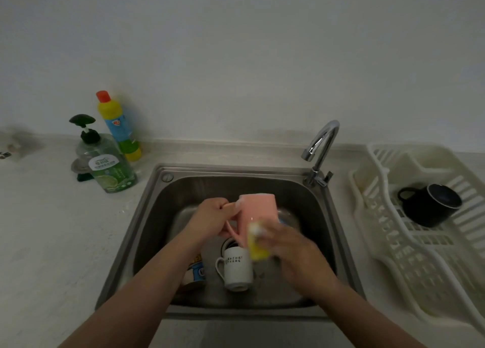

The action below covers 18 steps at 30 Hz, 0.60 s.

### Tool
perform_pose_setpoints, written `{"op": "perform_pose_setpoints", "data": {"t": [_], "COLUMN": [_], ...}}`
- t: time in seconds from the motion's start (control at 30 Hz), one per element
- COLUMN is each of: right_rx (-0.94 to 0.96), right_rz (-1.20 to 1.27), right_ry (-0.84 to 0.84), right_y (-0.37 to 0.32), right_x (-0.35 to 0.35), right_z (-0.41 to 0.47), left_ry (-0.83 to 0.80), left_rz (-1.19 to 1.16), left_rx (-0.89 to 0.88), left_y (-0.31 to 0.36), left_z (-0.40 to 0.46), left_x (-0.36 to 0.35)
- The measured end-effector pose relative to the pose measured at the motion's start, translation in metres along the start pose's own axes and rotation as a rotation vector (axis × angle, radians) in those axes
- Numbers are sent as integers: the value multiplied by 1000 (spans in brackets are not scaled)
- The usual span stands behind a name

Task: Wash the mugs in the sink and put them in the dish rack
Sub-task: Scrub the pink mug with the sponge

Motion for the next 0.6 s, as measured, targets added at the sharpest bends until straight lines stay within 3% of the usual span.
{"op": "perform_pose_setpoints", "data": {"t": [0.1,0.23,0.33,0.4,0.53,0.6], "right_rx": [-356,-310,-511,-490,-172,-248], "right_rz": [64,216,313,388,320,241], "right_ry": [214,285,372,379,249,234], "right_y": [30,13,25,22,0,14], "right_x": [16,17,17,20,23,24], "right_z": [-3,-18,-12,11,-1,-5], "left_ry": [-91,-203,-328,-353,-295,-231], "left_rz": [-130,-332,-426,-457,-465,-339], "left_rx": [42,93,89,75,62,52], "left_y": [-10,-32,-36,-31,-26,-20], "left_z": [4,7,5,5,4,2], "left_x": [-3,0,-9,-13,1,2]}}
Point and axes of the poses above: each hand's wrist, its own z-axis towards the middle knuckle, its own x-axis out of the back of the hand, y = z × x, the point moved 7 cm from there along z, towards the middle knuckle, and after that the axes turned 14 degrees about x, right-handed, at the moved point
